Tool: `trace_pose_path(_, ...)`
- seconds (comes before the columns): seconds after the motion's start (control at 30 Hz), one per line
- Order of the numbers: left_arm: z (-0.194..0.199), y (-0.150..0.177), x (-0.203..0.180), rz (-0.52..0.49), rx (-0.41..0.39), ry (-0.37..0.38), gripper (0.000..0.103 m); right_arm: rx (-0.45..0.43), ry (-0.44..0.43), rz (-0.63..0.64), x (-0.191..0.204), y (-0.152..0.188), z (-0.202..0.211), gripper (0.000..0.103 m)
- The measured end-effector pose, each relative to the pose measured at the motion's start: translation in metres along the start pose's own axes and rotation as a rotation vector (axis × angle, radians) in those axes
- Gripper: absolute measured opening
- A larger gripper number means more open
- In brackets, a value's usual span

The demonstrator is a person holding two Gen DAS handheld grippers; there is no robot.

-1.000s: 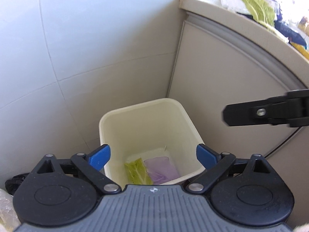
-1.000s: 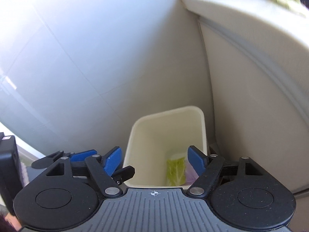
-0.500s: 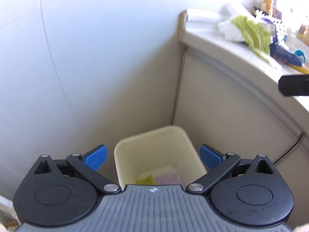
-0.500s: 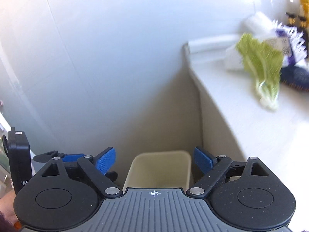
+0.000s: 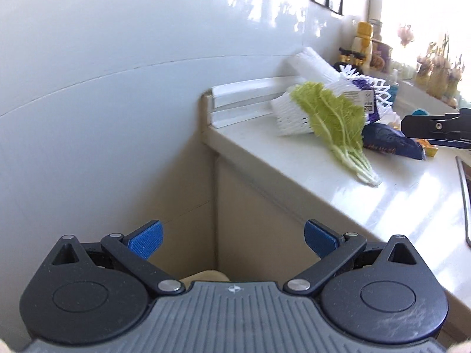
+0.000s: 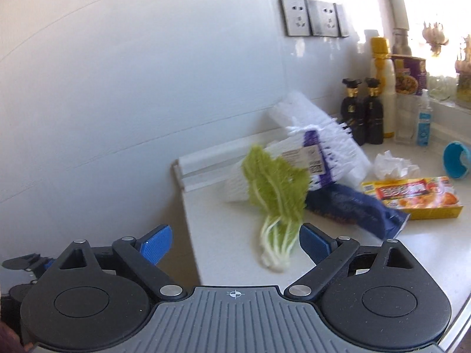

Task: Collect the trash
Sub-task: 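Grasp the cabbage stalk with the left tool while the right tool grasps the blue bag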

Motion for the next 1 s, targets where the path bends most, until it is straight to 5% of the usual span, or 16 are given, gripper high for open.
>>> trace_pose_path(0.27,-0.033,-0.038,-0.064,0.0,-0.022,0.132,0.102,-0.066,0.097,-0.306,-0.095,0.001,-0.011,0.095)
trace_pose_path(0.5,-0.066,-0.057,-0.111,0.063,-0.02,0.226,0.09,-0.076,0.051,-0.572,-0.143,0.012,-0.023,0.095)
trace_pose_path(0.83,-0.092,-0.057,-0.135,0.037,0.003,0.155,0.069,-0.111,-0.032,-0.762,-0.175,0.024,-0.034,0.089)
trace_pose_path(1.0,-0.092,-0.055,-0.138,0.03,-0.015,0.13,0.06,-0.137,-0.114,-0.851,-0.188,0.033,-0.039,0.064)
Point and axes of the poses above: each gripper's, at about its wrist camera, not at the fingertips, and z roughly against the way its jaws point, x to its left, y to its underside, the point moved 4 cm from there along -z, roughly the way its jaws point, and after that the axes turned 8 degrees about x, right-handed, at the moved point
